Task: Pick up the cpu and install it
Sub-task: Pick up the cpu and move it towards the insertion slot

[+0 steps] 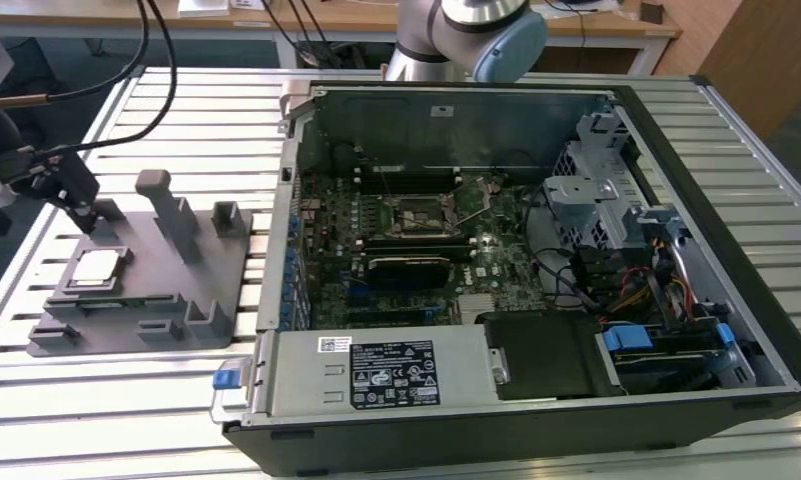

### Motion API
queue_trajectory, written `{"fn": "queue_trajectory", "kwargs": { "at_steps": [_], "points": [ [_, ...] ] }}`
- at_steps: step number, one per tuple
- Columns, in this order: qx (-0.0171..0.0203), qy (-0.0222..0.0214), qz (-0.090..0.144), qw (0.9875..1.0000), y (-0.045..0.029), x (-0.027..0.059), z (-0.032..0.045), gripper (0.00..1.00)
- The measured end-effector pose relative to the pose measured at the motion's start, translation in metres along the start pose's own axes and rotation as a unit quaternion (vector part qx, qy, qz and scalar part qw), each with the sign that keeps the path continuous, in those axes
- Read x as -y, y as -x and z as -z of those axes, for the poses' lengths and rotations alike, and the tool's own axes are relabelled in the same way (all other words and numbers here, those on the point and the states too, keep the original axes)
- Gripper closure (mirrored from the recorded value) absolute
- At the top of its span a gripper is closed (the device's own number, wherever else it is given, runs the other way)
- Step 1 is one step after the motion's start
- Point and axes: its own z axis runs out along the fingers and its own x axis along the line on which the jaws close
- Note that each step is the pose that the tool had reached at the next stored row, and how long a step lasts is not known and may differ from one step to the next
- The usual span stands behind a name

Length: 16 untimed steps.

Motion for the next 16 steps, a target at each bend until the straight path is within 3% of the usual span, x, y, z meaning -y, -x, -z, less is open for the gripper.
{"fn": "queue_trajectory", "kwargs": {
  "at_steps": [16],
  "points": [
    [-0.0001,0.0,0.0,1.0,0.0011,0.001,-0.029,0.12]
  ]
}}
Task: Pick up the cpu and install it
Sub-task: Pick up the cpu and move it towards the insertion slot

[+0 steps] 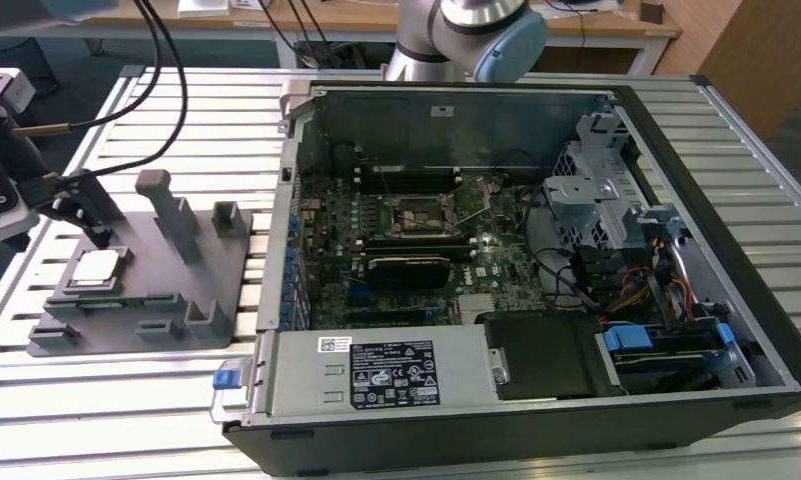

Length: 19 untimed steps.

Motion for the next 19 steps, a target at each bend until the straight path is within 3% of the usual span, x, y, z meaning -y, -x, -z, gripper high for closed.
{"fn": "queue_trajectory", "kwargs": {
  "at_steps": [10,19],
  "points": [
    [-0.0001,-0.0009,0.0,1.0,0.0024,0.0004,-0.0058,0.12],
    [0.0001,-0.0008,-0.001,1.0,0.0066,0.001,-0.021,0.12]
  ]
}}
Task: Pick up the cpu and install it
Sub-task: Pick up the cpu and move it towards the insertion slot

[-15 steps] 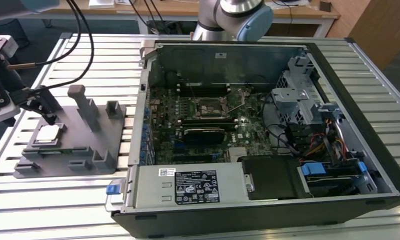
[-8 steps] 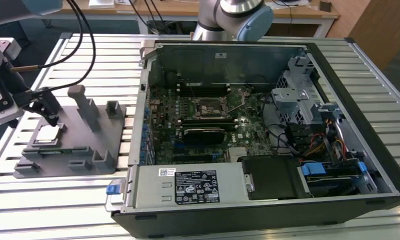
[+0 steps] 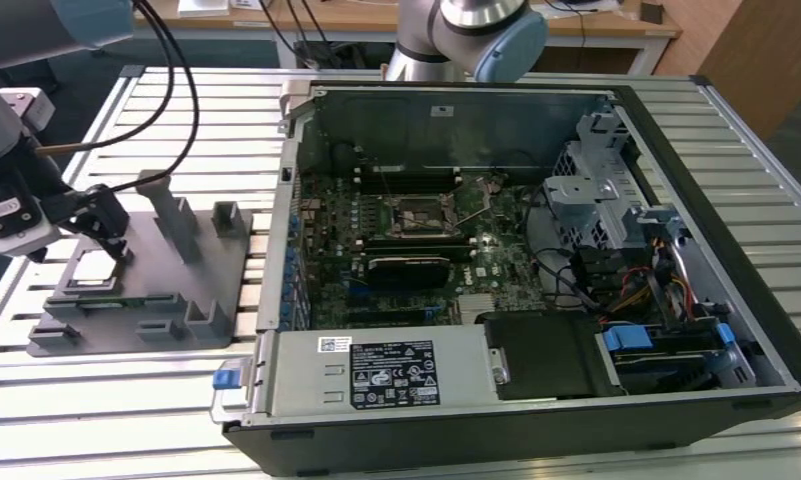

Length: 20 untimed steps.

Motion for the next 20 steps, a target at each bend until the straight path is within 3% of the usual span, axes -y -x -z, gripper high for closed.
{"fn": "queue_trajectory", "kwargs": {
  "at_steps": [8,9,16,17,20],
  "points": [
    [0.0002,0.0,-0.004,1.0,0.0008,0.0,-0.0137,0.13],
    [0.0001,0.0,-0.004,1.0,0.001,-0.0001,-0.0146,0.2],
    [0.0003,0.0,-0.006,1.0,0.0039,0.0,-0.0176,0.22],
    [0.0002,0.0,-0.006,1.0,0.004,0.0,-0.0179,0.28],
    [0.0002,0.0,-0.006,1.0,0.0042,-0.0002,-0.0187,0.28]
  ]
}}
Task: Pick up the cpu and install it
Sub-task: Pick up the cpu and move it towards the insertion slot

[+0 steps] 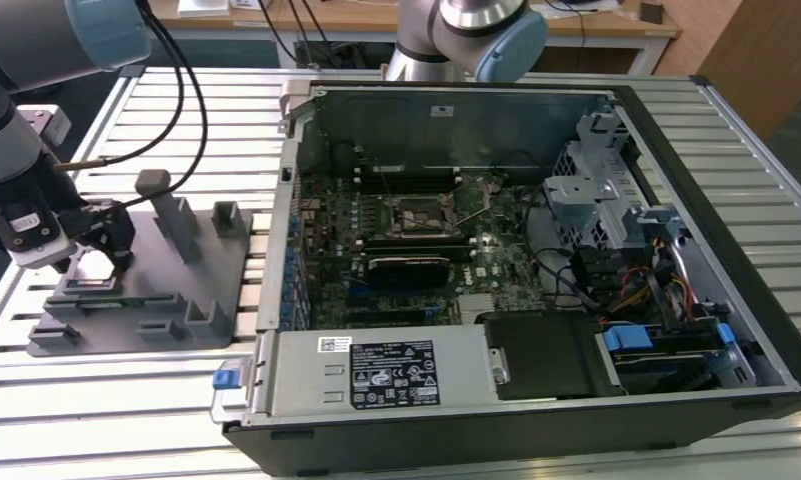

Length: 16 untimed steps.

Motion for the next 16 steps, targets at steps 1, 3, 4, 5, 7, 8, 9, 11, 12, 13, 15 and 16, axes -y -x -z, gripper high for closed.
{"fn": "queue_trajectory", "kwargs": {
  "at_steps": [1,3,4,5,7,8,9,11,12,13,15,16],
  "points": [
    [0.0,0.0,0.0,1.0,0.0,-0.0001,-0.0001,0.28],
    [-0.0001,-0.0001,0.0,1.0,-0.0001,-0.0002,-0.0003,0.3],
    [0.0,0.0,0.0,1.0,-0.0001,-0.0002,-0.0005,0.36],
    [0.0,0.0,0.0,1.0,0.0,-0.0002,-0.0007,0.36],
    [0.0,0.0001,0.0,1.0,0.0,-0.0003,-0.0011,0.36],
    [0.0,0.0002,0.0,1.0,0.0,-0.0003,-0.0014,0.36],
    [0.0,0.0002,0.0,1.0,0.0,-0.0003,-0.0016,0.36],
    [0.0,0.0003,0.0,1.0,-0.0001,-0.0003,-0.0023,0.36],
    [0.0,0.0004,0.0,1.0,-0.0003,-0.0003,-0.0026,0.36],
    [0.0,0.0004,0.0,1.0,-0.0003,-0.0005,-0.0028,0.36],
    [0.0001,0.0004,0.0,1.0,-0.0003,-0.0012,-0.0031,0.36],
    [0.0,0.0004,0.0,1.0,-0.0004,-0.0015,-0.0031,0.36]
  ]
}}
